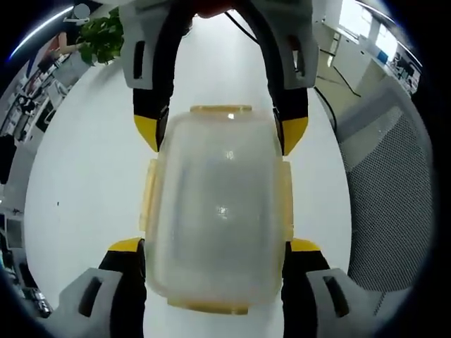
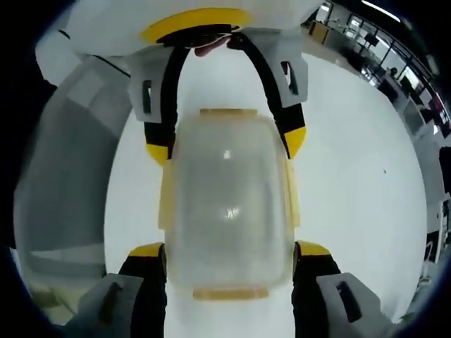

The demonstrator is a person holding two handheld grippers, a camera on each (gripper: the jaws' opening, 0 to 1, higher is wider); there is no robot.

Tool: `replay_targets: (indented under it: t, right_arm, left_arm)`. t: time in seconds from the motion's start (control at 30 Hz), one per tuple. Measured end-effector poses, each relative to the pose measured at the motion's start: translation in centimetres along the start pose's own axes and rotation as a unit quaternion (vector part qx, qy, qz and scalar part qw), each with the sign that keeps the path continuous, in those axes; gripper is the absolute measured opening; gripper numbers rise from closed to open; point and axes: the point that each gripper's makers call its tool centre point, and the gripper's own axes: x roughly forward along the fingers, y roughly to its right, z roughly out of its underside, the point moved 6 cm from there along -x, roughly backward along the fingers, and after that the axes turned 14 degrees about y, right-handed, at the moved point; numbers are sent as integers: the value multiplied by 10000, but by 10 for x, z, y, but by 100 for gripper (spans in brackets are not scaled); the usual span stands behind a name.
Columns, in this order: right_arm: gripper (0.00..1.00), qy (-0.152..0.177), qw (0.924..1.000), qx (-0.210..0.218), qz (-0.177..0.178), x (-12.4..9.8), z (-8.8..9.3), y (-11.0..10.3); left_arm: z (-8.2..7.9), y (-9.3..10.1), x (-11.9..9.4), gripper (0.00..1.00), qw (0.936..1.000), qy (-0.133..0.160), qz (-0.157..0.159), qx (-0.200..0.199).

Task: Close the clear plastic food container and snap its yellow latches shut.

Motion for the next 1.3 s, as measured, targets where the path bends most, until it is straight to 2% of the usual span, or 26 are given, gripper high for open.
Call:
replay_targets:
  t: [0.2, 0.4, 0.7, 1.0, 1.3]
  right_arm:
    - [73, -82, 10000, -36, -10, 5, -6, 1]
    - [73, 19, 10000, -26, -2, 13, -19, 1]
    - [73, -72, 9999, -69, -11, 23, -34, 3]
    - [73, -29, 10000, -50, 18, 34, -49, 3]
    - [73, -36, 10000, -60, 23, 48, -69, 4]
  left_arm:
    - [6, 0, -4, 79, 10000, 16, -28, -32]
    - [19, -2, -13, 79, 10000, -16, -38, -29]
    - [33, -5, -22, 79, 9999, 1, -77, -67]
    - [49, -6, -32, 80, 9999, 18, -96, -58]
    - [69, -7, -46, 80, 9999, 12, -109, -72]
